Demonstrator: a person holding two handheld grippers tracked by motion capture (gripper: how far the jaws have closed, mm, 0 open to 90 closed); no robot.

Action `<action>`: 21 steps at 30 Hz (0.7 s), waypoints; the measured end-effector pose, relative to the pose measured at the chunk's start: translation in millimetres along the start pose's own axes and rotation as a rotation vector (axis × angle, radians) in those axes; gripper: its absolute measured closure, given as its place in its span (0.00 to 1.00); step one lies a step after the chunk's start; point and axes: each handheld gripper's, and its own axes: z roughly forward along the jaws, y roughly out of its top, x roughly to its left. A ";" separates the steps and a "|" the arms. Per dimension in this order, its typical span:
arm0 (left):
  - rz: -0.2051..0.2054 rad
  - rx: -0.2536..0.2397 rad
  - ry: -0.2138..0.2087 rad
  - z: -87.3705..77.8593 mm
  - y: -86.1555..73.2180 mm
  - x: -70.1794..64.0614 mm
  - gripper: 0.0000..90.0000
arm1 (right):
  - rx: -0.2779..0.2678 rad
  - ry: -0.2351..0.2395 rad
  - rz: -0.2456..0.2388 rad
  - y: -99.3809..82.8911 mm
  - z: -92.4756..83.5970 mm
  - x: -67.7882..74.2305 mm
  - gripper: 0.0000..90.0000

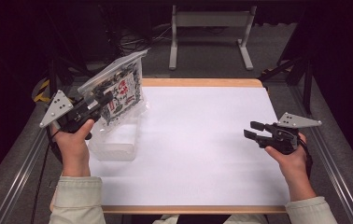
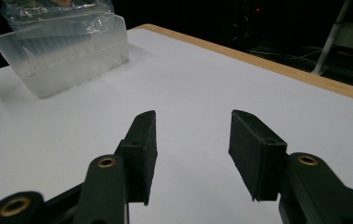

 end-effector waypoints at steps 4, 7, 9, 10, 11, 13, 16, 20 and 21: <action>-0.002 -0.005 0.016 -2.1 -3.4 5.1 0.81 | 0.000 0.000 0.004 -1.0 -0.4 -0.5 0.58; -0.008 -0.005 0.028 -5.2 -5.2 8.9 0.81 | 0.002 0.001 0.002 -1.6 0.0 -0.7 0.58; -0.007 -0.007 0.034 -6.9 -6.2 11.3 0.81 | 0.003 0.001 0.003 -2.2 0.2 -1.1 0.58; -0.007 -0.008 0.034 -7.6 -6.8 12.5 0.81 | 0.003 0.001 0.004 -2.4 0.3 -1.2 0.58; -0.008 -0.004 0.036 -8.4 -7.3 13.5 0.81 | 0.003 0.002 0.006 -2.6 0.5 -1.1 0.58; -0.014 0.000 0.043 -9.5 -9.2 15.5 0.81 | 0.006 0.002 0.003 -2.9 0.7 -1.2 0.58; -0.018 0.009 0.056 -11.1 -12.7 19.0 0.81 | 0.007 0.004 0.004 -3.3 1.3 -1.2 0.58; -0.023 0.013 0.055 -11.4 -17.4 22.5 0.81 | 0.008 0.006 0.010 -3.8 1.8 -1.4 0.58; -0.023 0.013 0.055 -11.4 -17.4 22.5 0.81 | 0.008 0.006 0.010 -3.8 1.8 -1.4 0.58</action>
